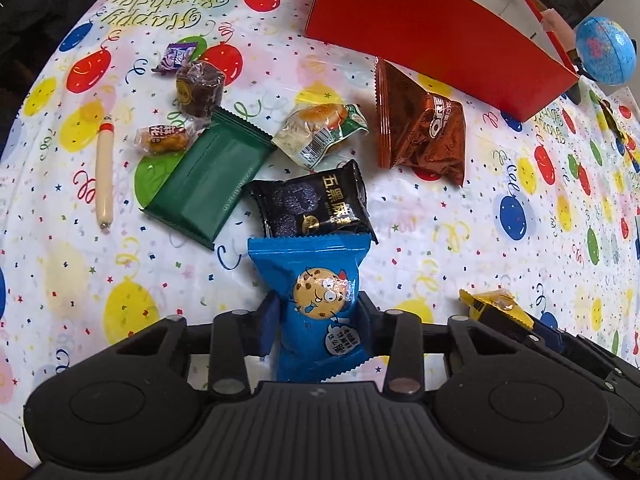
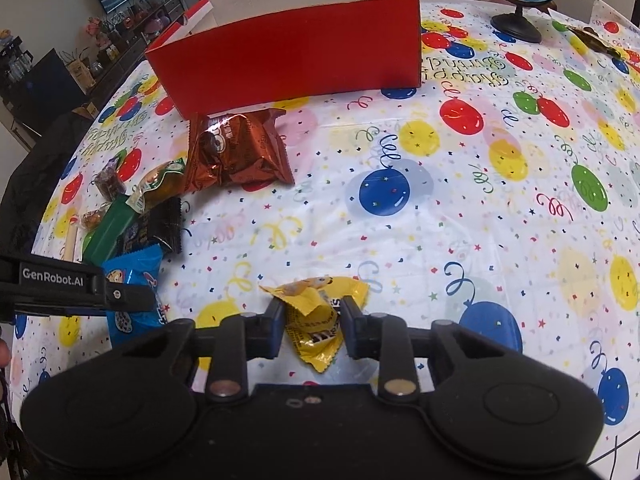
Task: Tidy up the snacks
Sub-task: 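Grasp the blue cookie packet with the left gripper while the right grasps the yellow candy bag, then carry the blue packet and yellow bag into the box and open both grippers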
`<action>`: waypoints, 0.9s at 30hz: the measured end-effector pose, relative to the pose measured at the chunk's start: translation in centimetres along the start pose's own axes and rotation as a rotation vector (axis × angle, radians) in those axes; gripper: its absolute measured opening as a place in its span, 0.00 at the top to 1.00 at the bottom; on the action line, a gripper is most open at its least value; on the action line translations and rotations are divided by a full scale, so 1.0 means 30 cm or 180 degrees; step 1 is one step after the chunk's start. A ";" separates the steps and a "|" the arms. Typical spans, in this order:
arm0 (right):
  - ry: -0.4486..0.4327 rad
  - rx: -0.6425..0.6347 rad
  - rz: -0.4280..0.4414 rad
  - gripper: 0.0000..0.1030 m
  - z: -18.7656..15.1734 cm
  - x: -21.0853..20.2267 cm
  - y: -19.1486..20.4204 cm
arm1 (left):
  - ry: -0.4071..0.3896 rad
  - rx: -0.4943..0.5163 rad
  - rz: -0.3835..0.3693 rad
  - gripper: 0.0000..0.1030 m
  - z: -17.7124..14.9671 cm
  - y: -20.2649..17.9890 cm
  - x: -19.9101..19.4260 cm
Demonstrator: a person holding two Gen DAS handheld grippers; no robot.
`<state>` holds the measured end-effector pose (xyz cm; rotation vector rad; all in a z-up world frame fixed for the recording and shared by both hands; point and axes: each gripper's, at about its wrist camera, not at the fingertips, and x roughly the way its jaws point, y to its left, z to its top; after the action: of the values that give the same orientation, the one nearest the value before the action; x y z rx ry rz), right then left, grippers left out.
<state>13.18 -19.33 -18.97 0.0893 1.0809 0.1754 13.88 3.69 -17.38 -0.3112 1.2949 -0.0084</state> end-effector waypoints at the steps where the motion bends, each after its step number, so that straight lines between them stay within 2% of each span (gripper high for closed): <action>1: -0.0007 -0.0002 -0.0003 0.75 0.000 -0.003 0.002 | -0.0004 0.0007 0.0002 0.65 -0.002 0.000 -0.002; 13: -0.0098 0.0040 0.0084 0.78 -0.010 -0.105 0.030 | -0.0048 0.0167 -0.0041 0.66 -0.028 -0.023 -0.085; 27: -0.0367 0.0024 0.0178 0.78 0.022 -0.275 0.087 | -0.0310 0.0410 -0.0151 0.66 -0.023 -0.065 -0.266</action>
<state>9.73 -18.30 -11.09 0.1350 0.9646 0.2140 11.34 3.10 -9.56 -0.2291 1.1844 -0.1154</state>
